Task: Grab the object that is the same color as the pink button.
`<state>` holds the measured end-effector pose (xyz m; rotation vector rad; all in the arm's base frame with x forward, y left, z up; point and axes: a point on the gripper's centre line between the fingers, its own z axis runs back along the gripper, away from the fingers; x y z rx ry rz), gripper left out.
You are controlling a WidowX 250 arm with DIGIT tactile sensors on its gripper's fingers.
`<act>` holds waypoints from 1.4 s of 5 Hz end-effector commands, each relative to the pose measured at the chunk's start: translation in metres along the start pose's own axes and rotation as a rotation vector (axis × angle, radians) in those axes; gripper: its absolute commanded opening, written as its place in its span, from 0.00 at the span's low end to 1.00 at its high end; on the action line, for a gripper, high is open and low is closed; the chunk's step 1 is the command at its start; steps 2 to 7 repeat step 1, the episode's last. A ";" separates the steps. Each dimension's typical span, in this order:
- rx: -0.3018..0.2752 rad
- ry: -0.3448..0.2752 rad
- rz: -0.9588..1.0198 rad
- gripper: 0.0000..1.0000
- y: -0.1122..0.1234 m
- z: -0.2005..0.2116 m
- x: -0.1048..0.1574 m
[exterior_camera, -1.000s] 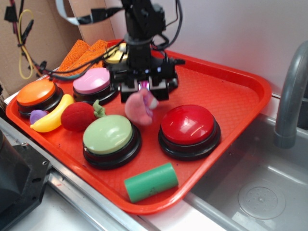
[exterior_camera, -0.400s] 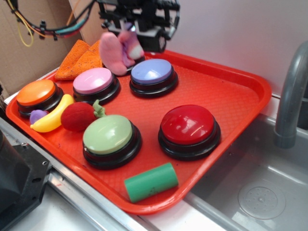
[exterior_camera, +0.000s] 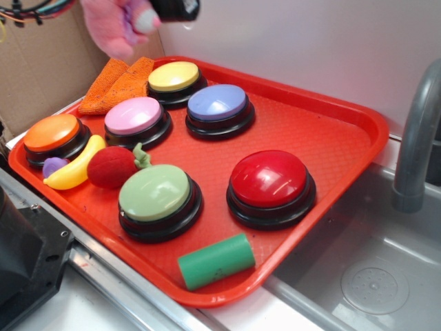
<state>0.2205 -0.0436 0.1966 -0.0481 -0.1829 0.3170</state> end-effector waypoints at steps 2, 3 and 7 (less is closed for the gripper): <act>-0.016 -0.020 0.157 0.00 0.037 0.014 0.015; -0.016 -0.020 0.157 0.00 0.037 0.014 0.015; -0.016 -0.020 0.157 0.00 0.037 0.014 0.015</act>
